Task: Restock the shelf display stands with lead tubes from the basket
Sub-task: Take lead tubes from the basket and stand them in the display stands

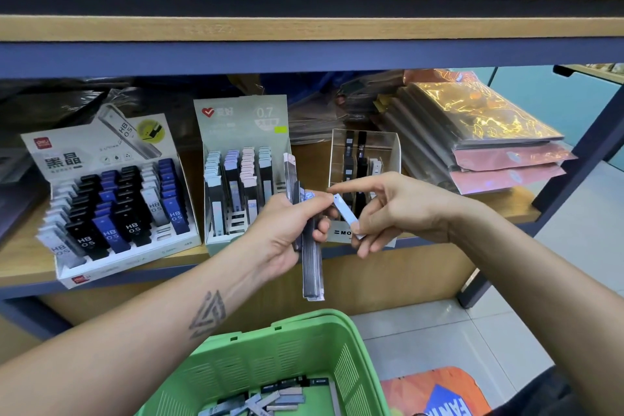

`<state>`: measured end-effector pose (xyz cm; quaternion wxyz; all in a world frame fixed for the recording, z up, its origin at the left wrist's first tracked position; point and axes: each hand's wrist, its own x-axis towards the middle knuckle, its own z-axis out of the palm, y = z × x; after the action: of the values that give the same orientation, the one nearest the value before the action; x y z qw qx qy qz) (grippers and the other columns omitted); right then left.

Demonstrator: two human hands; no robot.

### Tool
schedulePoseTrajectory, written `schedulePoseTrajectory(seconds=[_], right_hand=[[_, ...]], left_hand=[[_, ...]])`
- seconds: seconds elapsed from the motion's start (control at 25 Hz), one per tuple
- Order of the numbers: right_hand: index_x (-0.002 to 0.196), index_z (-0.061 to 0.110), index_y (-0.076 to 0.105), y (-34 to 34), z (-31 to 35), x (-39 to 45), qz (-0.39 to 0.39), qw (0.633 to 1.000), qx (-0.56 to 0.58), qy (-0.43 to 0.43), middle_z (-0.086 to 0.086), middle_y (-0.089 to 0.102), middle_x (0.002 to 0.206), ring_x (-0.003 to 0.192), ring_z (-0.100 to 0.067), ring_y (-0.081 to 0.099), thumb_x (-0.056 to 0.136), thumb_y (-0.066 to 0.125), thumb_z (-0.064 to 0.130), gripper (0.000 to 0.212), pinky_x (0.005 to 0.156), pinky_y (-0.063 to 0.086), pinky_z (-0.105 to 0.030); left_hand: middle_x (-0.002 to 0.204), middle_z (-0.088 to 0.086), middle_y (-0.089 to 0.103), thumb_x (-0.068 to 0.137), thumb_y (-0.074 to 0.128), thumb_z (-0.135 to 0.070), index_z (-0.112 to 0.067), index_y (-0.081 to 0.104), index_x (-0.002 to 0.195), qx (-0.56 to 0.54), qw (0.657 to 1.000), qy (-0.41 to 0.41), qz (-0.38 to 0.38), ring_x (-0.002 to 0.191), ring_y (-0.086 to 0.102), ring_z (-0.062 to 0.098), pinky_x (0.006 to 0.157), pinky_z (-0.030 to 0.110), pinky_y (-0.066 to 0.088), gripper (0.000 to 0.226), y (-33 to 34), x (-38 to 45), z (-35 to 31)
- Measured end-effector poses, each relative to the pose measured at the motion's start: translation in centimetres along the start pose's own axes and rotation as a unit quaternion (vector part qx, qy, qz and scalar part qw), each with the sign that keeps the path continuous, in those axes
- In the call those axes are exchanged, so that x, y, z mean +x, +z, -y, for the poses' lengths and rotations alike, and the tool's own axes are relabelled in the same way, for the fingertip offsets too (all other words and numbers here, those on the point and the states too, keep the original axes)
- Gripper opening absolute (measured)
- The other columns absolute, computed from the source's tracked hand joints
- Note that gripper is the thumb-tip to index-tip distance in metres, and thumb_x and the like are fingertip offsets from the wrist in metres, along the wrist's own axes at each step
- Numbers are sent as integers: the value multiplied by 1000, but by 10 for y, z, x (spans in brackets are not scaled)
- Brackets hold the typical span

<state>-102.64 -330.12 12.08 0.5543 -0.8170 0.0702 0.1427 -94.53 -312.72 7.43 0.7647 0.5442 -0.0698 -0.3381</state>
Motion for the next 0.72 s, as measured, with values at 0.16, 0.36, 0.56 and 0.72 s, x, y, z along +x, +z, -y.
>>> schedulePoseTrajectory(seconds=[0.16, 0.36, 0.56, 0.72], right_hand=[[151, 22, 41, 7, 1, 0, -7, 997, -52, -48, -22, 75, 84, 79, -37, 76, 89, 73, 0, 72, 67, 60, -33], [138, 15, 57, 11, 5, -1, 8, 994, -58, -96, -18, 75, 82, 81, -33, 76, 83, 79, 3, 60, 75, 60, -38], [139, 8, 53, 2, 1, 1, 36, 994, -30, -100, -26, 74, 94, 89, -36, 74, 86, 73, -3, 58, 82, 59, -41], [110, -3, 61, 2, -3, 6, -6, 993, -33, -112, -25, 75, 88, 83, -37, 75, 87, 74, 2, 27, 72, 60, -34]], left_hand=[[66, 11, 60, 89, 68, 4, 6, 62, 110, -19, 1000, -6, 3, 50, 50, 13, 41, 17, 38, 22, -1, 0, 1], [63, 9, 58, 83, 71, 7, 5, 64, 105, -20, 1000, -2, 19, 49, 50, 11, 41, 16, 39, 23, -3, 2, 1], [63, 9, 56, 84, 69, 8, 4, 60, 111, -19, 999, 6, 48, 49, 49, 12, 41, 18, 38, 29, -6, 1, -2], [68, 12, 58, 84, 70, 7, 2, 58, 110, -14, 998, -6, 56, 50, 50, 13, 40, 18, 39, 28, -4, 0, 0]])
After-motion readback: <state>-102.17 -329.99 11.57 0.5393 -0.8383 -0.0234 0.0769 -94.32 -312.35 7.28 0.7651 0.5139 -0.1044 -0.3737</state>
